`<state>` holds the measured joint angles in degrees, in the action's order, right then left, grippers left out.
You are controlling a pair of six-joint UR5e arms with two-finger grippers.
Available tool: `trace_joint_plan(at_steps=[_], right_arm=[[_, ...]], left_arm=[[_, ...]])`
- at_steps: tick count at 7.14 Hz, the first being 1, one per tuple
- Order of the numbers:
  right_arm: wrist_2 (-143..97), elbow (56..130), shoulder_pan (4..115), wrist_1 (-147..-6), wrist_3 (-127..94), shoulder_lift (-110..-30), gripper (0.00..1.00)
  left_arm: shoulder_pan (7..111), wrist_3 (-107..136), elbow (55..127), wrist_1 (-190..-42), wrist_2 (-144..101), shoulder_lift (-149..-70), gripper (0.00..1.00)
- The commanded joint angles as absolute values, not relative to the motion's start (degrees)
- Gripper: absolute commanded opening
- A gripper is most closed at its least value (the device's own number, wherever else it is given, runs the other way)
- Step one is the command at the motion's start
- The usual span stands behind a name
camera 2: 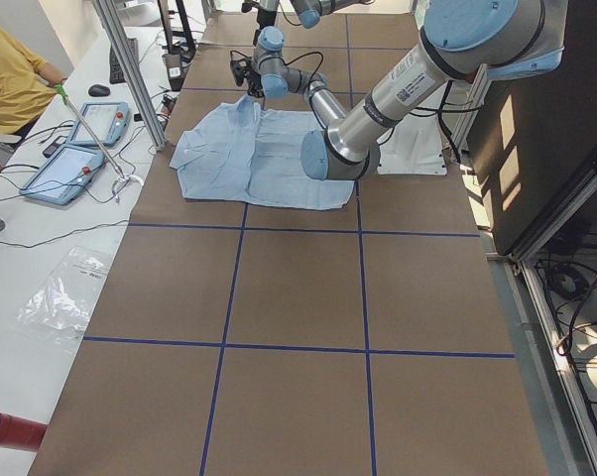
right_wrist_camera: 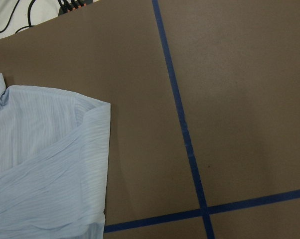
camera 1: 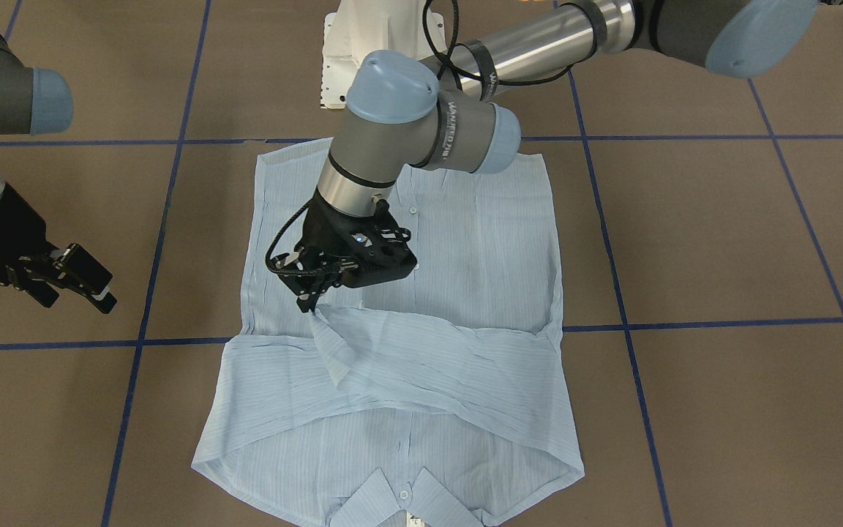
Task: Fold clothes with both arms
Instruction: 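Fold the held sleeve with the left gripper across the shirt toward the collar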
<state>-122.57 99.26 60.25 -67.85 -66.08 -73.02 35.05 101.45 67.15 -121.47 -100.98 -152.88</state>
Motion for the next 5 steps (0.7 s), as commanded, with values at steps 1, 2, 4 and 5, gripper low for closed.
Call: trace_joint_plan(at_steps=[1,2,4,5], right_arm=[[-122.7,98.6,60.6,-67.9,-65.7,-73.0,0.99],[-122.9,98.8,60.6,-67.8,-66.2,-73.0,0.99],[-122.8,101.0,58.1,-67.7,-70.1,-73.5,1.0],[-121.0,104.3,54.2,-67.8,-78.4,-73.7,1.0]], left_arm=[[33.8,101.5,66.2,-121.9,-99.8,-153.3,0.99],[33.8,101.6,66.8,-121.8,-99.8,-153.5,0.99],[33.9,101.7,78.2,-119.5,-100.4,-147.8,0.99],[34.1,99.9,88.1,-114.7,-100.6,-141.7,0.99]])
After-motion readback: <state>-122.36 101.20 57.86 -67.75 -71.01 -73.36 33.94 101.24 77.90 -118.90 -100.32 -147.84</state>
